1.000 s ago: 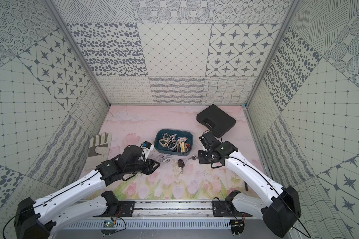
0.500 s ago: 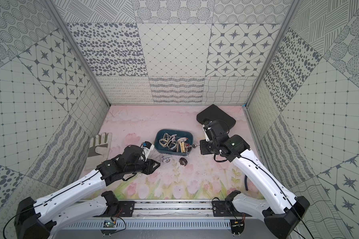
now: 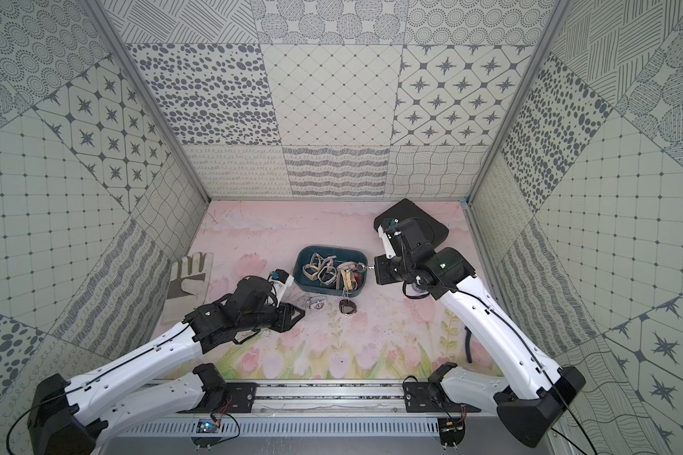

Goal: Put the watch into the storage box
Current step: Place the watch in the storage box.

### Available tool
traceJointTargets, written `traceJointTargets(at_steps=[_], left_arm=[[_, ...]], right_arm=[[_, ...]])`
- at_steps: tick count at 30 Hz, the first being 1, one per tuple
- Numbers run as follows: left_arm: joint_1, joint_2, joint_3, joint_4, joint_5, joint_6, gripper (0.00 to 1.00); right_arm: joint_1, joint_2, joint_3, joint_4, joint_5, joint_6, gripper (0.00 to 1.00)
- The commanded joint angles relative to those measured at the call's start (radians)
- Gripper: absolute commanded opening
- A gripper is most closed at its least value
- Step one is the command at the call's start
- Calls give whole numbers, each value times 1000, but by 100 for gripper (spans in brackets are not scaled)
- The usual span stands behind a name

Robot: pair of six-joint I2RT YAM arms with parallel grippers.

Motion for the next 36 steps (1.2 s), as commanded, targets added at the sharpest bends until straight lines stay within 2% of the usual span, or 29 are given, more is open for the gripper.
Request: traceJointTargets(at_steps=[1, 11, 20, 29, 36], left_arm=[[-2, -7, 14, 4, -18, 3, 42], [-1, -27, 5, 0, -26, -3, 42], [-1, -25, 1, 2, -32, -3, 42], [-1, -23, -3, 1, -40, -4, 42], [-1, -4, -3, 8, -45, -8, 44]], right_arm=[[-4, 52, 53, 80, -32, -34, 0], [-32, 241, 174, 198, -220, -31, 0], [-37, 449, 140, 367, -371, -1, 0], [-95, 647, 115, 440, -369, -27, 0], [-135, 687, 74, 450, -317, -62, 0]])
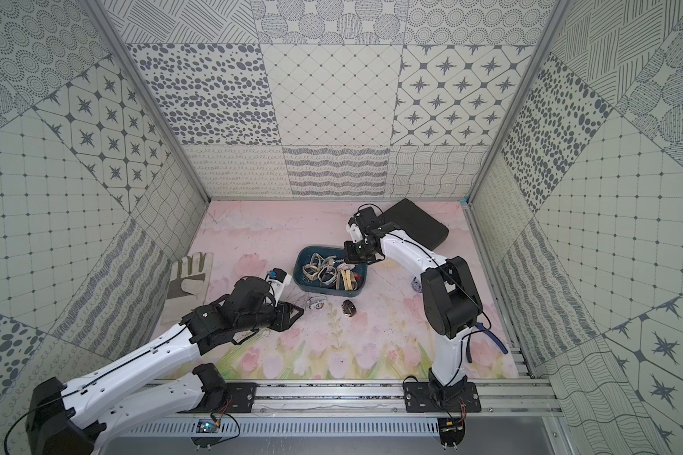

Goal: Put the watch into the storage box
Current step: Place the watch in the storage box, then pick up the watch at the center of the board.

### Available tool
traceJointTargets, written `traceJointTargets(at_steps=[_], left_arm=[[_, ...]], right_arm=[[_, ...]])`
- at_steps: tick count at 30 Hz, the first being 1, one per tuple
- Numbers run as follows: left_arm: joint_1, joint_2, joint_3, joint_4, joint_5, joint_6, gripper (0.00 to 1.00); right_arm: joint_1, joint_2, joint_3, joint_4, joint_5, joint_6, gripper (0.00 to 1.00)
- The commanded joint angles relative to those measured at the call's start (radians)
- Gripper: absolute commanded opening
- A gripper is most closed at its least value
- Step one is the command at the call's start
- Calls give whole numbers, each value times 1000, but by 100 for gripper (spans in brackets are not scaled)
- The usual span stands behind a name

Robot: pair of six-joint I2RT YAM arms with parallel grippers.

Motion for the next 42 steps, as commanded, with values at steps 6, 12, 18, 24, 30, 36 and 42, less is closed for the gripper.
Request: traceJointTargets(at_steps=[6, 12, 18, 24, 30, 36, 42], left_arm=[[-2, 79, -15, 66, -40, -30, 49], [-2, 165, -22, 124, -87, 10, 54], [1, 322, 8, 171, -159, 82, 54], [29, 497, 79, 208, -173, 0, 54], [114, 604, 110, 264, -87, -80, 52], [133, 625, 132, 275, -73, -94, 49], [139, 649, 140, 284, -55, -88, 49]], right_arm=[[-35, 13, -15, 42, 31, -67, 45], [-34, -94, -65, 60, 16, -74, 62], [-30, -287, -134, 43, 5, -72, 63], [-18, -429, -224, 30, -8, -69, 63], [-16, -530, -306, 16, 25, -83, 63], [-17, -586, -359, 7, 46, -101, 63], [-17, -592, -376, 6, 54, -108, 63]])
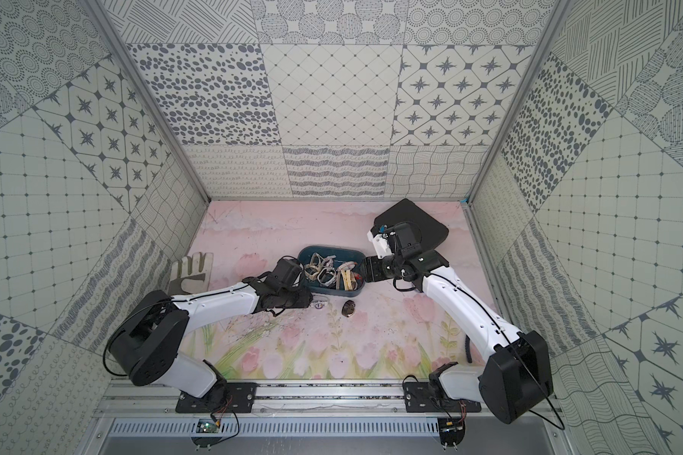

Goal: Put the watch into the storage box
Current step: Pick up the watch at the center of the board.

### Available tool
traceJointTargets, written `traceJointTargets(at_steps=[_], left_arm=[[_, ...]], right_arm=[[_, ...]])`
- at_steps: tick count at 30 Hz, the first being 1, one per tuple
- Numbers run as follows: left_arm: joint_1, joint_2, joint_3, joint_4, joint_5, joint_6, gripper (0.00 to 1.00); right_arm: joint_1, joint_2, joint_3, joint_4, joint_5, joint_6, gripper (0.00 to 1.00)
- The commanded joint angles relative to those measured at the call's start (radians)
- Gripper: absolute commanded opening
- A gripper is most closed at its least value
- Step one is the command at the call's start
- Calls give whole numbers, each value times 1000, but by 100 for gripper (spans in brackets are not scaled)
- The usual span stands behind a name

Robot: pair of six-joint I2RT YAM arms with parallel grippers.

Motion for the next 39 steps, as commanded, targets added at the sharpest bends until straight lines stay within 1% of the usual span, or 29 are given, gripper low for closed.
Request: traceJointTargets(at_steps=[1, 3, 9, 13, 18, 21, 27, 33, 35, 37, 39], left_arm=[[8, 21, 17, 42, 34, -15, 49], [7, 34, 24, 41, 44, -10, 48], [8, 57, 26, 30, 77, -6, 41], [8, 69, 14, 37, 80, -6, 34], [8, 94, 22, 37, 97, -4, 11], [8, 83, 20, 32, 97, 1, 0], [8, 1, 27, -25, 112, 20, 0], [5, -165, 53, -165, 150, 50, 0], [4, -225, 86, -239, 121, 70, 0], [7, -273, 133, -325, 67, 104, 0], [17, -273, 210, -390, 42, 137, 0]], right_arm=[[5, -16, -10, 16, 17, -22, 63], [4, -14, -9, 18, 17, -22, 63], [4, -13, -11, 17, 20, -27, 63], [4, -12, -6, 15, 17, -29, 63], [4, -10, -5, 16, 17, -30, 63], [5, -10, -4, 16, 22, -32, 62], [5, -22, -4, 14, 16, -23, 62], [15, -46, -17, 3, -11, 1, 63], [20, -59, -28, -4, -6, 12, 63], [26, -80, -44, -7, 6, 20, 63], [30, -99, -62, -6, 2, 32, 63]])
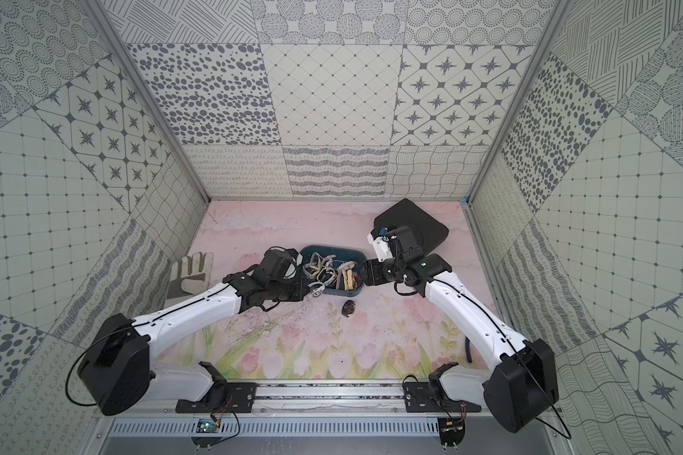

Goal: Put the watch into the storage box
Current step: Pick up the watch at the center of the board.

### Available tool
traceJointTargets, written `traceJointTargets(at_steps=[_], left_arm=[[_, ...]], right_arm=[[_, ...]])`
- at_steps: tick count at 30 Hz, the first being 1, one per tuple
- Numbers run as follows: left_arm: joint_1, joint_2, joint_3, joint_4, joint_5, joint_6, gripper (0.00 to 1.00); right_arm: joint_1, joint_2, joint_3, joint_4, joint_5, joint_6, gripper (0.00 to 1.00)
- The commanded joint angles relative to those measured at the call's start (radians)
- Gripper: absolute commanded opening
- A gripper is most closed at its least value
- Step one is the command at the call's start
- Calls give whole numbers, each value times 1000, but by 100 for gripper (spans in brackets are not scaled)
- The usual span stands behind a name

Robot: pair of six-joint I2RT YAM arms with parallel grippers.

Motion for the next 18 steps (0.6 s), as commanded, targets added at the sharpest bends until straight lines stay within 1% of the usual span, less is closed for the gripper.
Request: traceJointTargets(at_steps=[1, 3, 5, 8, 12, 15, 18], left_arm=[[20, -37, 142, -236, -51, 111, 0], [23, 0, 206, -259, -44, 124, 0], [23, 20, 234, -245, -29, 127, 0], [26, 75, 285, -242, -41, 142, 0], [35, 206, 381, -255, -64, 177, 0], [35, 294, 416, -203, -50, 186, 0], [36, 401, 473, -194, -67, 203, 0]], right_arm=[[13, -46, -33, 1, -2, 26, 63], [20, -59, -45, 1, -4, 27, 63], [22, -73, -59, 2, 5, 28, 63], [23, -83, -72, -1, 7, 29, 63], [25, -90, -91, -4, 3, 37, 63], [26, -102, -113, -3, 15, 49, 63], [26, -115, -135, 6, 6, 54, 63]])
